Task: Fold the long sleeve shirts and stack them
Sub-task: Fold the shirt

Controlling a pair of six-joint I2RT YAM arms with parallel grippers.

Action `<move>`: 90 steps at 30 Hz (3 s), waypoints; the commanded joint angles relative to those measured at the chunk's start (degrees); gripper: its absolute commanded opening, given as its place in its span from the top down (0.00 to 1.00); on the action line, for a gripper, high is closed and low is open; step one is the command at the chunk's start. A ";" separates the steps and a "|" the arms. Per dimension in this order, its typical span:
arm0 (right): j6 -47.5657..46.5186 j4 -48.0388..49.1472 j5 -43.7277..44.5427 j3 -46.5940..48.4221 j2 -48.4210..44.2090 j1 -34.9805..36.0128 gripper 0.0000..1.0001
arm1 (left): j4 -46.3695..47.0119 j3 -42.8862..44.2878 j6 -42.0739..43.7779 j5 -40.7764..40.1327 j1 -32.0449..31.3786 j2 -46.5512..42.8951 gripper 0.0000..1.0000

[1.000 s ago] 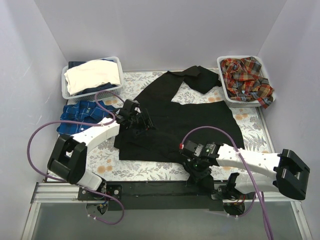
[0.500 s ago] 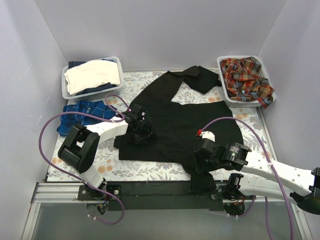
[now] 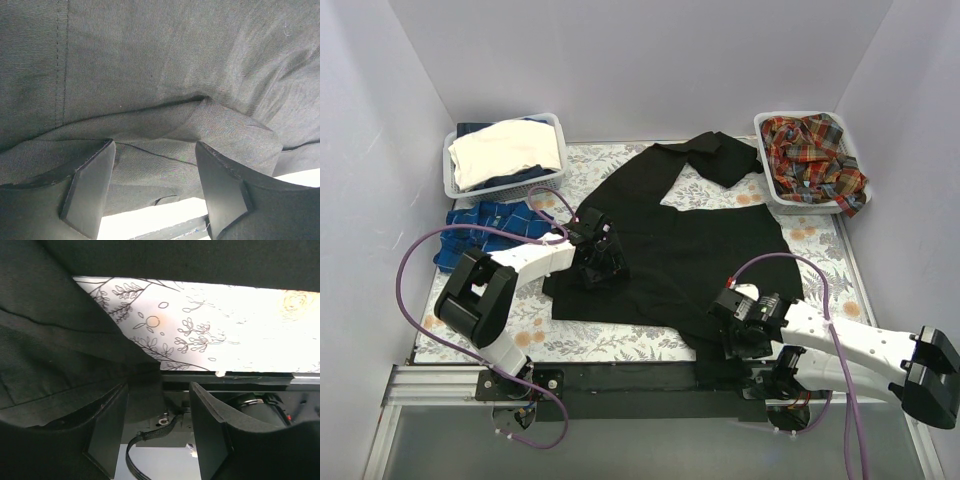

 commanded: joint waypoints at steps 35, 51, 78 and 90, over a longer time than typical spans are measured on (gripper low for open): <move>-29.85 -14.73 64.64 50.11 34.40 -6.40 0.99 | -8.71 1.76 -0.70 -5.73 2.39 -7.28 0.34; -42.50 -4.37 41.47 37.27 26.32 -4.81 0.80 | -8.44 5.54 0.71 -3.98 8.63 -9.58 0.33; -50.52 0.21 44.11 29.67 1.71 -5.34 0.15 | -6.16 11.96 4.75 0.59 9.24 -0.09 0.32; -36.11 -5.40 6.51 57.47 27.18 -32.98 0.28 | -5.19 9.41 5.02 1.47 9.16 -1.05 0.32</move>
